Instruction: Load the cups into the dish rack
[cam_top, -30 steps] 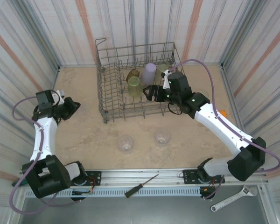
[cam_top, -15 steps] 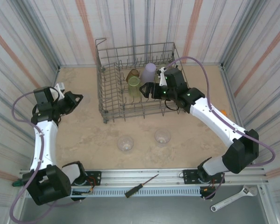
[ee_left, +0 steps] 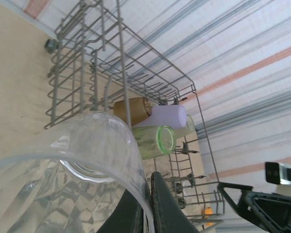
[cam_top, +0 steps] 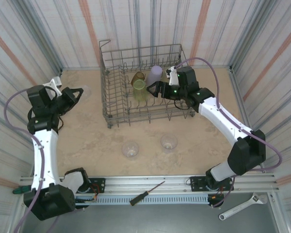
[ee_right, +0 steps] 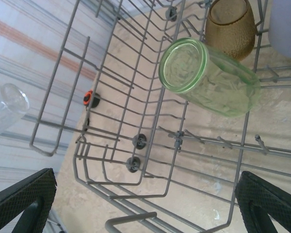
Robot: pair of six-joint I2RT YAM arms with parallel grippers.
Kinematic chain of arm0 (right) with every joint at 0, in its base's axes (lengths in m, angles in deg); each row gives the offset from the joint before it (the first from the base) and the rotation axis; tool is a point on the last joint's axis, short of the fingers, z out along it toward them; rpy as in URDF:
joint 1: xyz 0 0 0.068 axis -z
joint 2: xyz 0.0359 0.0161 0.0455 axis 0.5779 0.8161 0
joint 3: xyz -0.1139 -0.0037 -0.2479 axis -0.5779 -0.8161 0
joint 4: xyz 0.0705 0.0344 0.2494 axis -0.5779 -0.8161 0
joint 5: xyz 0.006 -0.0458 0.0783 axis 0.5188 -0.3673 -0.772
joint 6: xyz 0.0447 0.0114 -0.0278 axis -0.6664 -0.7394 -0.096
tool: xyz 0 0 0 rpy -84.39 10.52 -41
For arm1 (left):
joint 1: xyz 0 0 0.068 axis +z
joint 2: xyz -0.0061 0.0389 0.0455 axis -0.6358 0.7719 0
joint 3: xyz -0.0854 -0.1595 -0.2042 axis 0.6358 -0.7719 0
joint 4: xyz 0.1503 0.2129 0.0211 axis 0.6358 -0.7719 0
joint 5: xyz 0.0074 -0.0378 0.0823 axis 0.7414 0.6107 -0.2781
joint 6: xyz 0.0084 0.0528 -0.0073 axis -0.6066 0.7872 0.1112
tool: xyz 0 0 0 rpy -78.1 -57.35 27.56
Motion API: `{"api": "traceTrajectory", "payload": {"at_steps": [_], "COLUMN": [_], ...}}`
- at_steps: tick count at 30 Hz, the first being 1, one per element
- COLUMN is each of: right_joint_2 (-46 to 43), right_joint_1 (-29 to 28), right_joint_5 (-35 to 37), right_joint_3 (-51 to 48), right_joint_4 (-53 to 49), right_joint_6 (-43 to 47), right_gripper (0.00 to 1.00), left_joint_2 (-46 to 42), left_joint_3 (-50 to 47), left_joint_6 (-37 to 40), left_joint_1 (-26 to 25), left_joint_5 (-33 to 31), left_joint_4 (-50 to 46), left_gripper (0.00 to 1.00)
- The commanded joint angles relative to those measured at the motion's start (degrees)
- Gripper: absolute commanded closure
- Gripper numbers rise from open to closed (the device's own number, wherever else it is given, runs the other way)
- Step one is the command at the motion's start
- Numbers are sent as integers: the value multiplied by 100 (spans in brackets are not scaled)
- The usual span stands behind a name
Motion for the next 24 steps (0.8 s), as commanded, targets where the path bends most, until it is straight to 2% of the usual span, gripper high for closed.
{"api": "traceTrajectory", "payload": {"at_steps": [1, 20, 24], "right_joint_2": [138, 489, 532], "right_joint_1": [146, 441, 561], "right_joint_5": [-498, -1184, -1451], "right_joint_3": [-104, -256, -321], "right_joint_4": [487, 1500, 1797], "right_joint_6": [-322, -797, -992], "right_gripper": [1, 1, 1], "left_joint_2": [168, 1275, 1589], "left_joint_3": [295, 887, 912], "left_joint_6": [-86, -218, -321], "left_joint_1": [-255, -2072, -2377], "left_joint_5": [291, 73, 80], "left_joint_4": [417, 1925, 2515], "left_gripper": [100, 100, 100]}}
